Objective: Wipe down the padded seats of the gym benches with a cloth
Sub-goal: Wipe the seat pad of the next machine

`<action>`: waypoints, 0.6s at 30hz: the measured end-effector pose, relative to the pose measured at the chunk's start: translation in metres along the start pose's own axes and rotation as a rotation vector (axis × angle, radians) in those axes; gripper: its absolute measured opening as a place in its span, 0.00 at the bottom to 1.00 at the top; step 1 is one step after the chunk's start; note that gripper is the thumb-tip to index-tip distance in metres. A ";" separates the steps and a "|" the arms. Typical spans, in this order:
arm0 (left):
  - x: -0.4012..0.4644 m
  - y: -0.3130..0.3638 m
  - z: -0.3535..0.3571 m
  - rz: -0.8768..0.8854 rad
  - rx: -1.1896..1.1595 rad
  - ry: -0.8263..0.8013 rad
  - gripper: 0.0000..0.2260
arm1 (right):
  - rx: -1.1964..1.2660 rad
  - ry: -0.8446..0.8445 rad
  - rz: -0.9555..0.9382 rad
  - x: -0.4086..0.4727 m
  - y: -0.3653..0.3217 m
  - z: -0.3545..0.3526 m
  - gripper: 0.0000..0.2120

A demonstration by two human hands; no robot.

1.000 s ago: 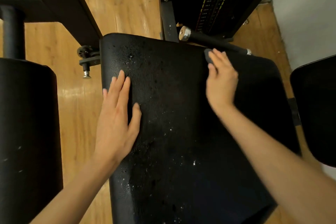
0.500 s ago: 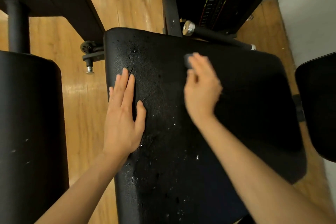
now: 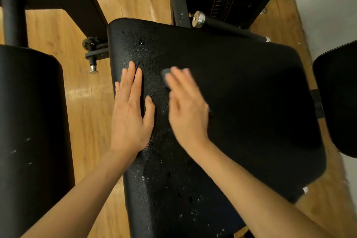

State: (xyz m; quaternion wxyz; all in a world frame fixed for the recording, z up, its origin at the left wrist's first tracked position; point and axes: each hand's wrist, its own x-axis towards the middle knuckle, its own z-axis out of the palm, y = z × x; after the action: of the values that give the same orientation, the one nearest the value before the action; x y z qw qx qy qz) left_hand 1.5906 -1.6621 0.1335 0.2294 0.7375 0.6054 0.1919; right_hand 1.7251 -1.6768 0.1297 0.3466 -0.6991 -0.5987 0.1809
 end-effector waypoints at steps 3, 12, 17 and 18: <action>0.000 0.000 0.000 0.009 -0.007 -0.003 0.25 | -0.052 -0.192 -0.315 0.011 0.038 -0.021 0.20; 0.000 -0.001 0.001 0.023 0.013 0.023 0.25 | 0.040 -0.201 -0.189 -0.066 0.009 -0.030 0.19; 0.000 -0.002 0.002 0.022 0.007 0.023 0.25 | 0.009 -0.102 -0.085 0.006 0.017 -0.008 0.18; 0.000 -0.002 0.002 0.022 0.007 0.024 0.25 | -0.009 -0.058 -0.019 0.023 0.011 -0.001 0.18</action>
State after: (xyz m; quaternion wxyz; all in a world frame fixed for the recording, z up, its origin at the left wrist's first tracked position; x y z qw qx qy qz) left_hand 1.5899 -1.6622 0.1304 0.2173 0.7428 0.6005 0.2011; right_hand 1.7388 -1.6556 0.1259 0.3278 -0.6893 -0.6159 0.1951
